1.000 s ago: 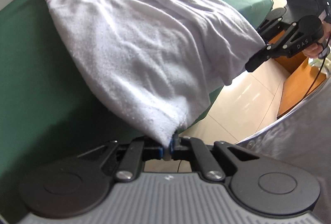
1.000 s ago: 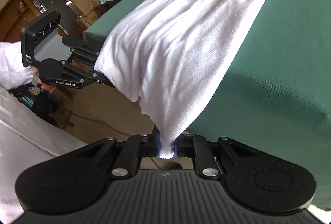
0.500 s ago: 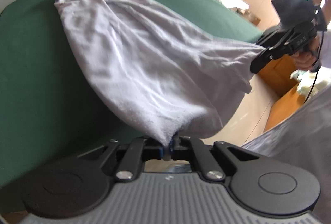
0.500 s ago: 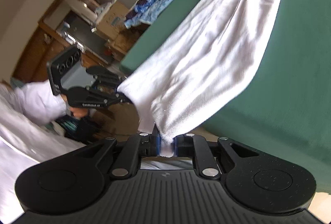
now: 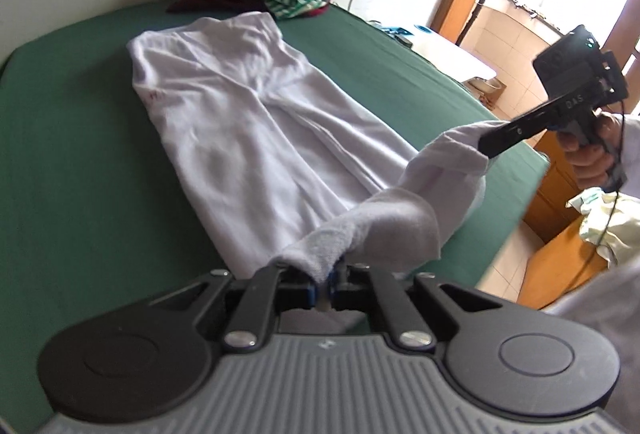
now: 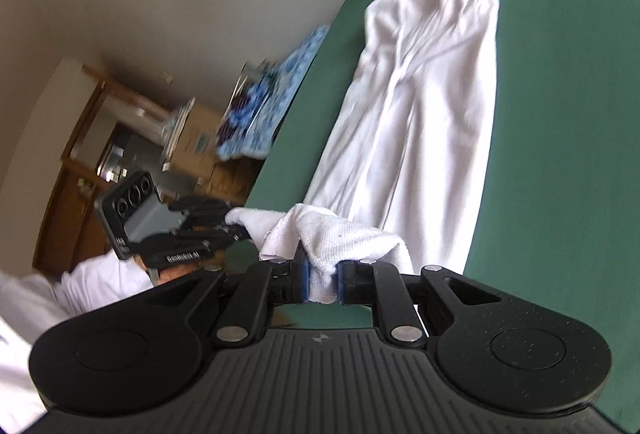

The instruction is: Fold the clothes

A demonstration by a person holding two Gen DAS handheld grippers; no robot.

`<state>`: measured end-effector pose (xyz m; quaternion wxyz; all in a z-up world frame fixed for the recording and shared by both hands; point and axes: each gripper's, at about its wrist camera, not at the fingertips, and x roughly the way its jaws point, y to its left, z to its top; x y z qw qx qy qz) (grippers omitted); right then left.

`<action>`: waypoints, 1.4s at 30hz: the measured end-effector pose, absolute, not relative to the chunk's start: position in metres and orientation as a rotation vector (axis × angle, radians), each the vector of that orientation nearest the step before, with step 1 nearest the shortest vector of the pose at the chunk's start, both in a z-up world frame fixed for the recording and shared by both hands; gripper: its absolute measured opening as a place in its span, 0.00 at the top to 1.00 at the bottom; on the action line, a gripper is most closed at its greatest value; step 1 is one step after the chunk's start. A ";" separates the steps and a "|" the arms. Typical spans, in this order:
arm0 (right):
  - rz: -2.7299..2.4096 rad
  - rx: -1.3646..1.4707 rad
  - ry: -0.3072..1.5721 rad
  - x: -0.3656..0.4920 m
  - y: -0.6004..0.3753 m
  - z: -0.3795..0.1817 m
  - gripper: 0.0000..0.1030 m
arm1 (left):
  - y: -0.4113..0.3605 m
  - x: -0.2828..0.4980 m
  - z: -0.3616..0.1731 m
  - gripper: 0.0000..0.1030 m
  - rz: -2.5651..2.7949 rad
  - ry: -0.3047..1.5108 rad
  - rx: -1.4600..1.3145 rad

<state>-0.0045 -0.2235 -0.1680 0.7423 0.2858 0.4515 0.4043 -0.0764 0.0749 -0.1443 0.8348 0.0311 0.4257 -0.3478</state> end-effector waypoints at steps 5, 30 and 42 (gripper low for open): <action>0.803 0.700 0.974 0.026 -0.232 -0.177 0.87 | 0.078 -0.031 -0.153 0.98 -0.745 0.910 0.029; 0.529 0.302 0.804 0.044 -0.213 -0.151 0.59 | 0.117 0.049 -0.158 0.55 -0.623 0.903 -0.082; 0.482 0.018 0.794 0.062 -0.159 -0.167 0.76 | 0.056 0.040 -0.190 0.52 -0.434 0.808 0.141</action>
